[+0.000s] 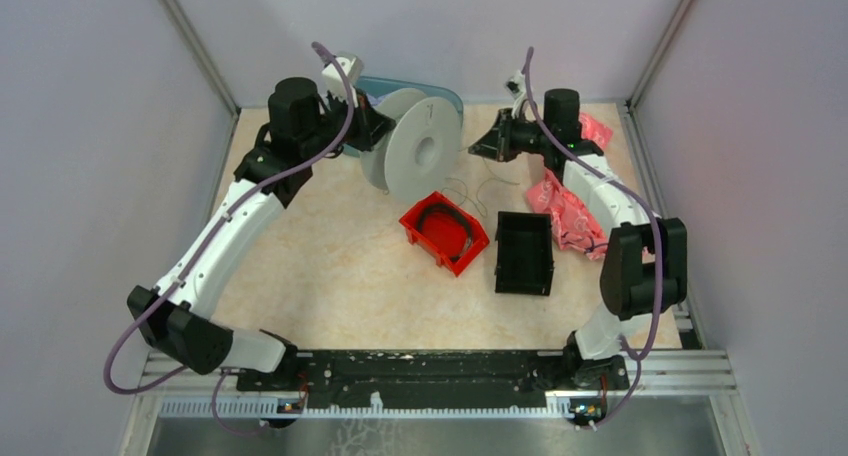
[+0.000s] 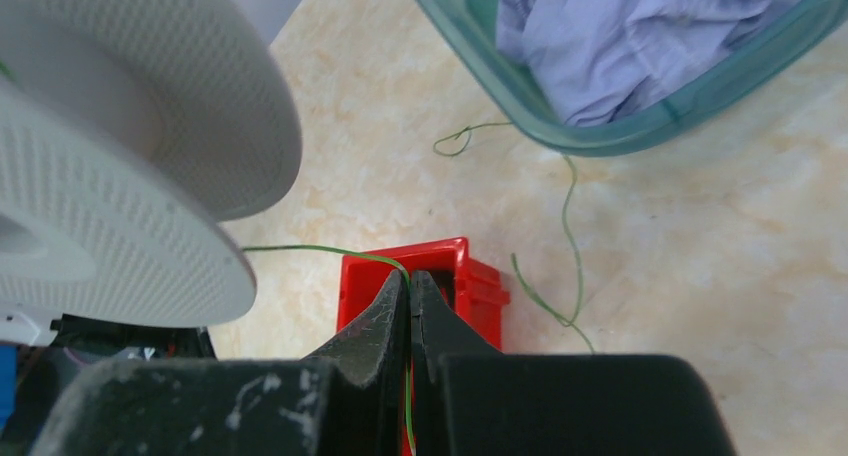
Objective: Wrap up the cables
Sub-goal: Wrap the cable around the cable reel.
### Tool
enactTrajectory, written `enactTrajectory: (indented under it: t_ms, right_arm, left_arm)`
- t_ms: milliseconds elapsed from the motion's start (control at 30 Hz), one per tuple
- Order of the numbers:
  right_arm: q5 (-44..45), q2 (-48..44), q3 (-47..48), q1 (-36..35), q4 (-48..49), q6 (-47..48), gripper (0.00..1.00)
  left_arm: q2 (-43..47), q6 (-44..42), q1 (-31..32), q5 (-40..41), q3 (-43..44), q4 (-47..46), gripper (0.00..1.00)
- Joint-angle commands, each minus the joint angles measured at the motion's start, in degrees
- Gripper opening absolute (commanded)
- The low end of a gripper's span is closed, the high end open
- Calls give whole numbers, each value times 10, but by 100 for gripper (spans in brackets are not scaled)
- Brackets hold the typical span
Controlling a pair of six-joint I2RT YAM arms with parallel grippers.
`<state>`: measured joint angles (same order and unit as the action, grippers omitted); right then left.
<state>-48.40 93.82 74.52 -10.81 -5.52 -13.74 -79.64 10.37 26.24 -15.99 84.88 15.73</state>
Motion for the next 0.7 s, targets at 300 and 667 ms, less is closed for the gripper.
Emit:
enactTrajectory:
  t_ms: [300,667]
  right_arm:
    - [-79,-19,-50,-68,82,-15,4]
    - [-129,-1,-48,-69,93,-33,23]
  left_arm:
    - [-7,118,-50,43,34,-31,0]
    - [5,122,-62,43,24,-32,0]
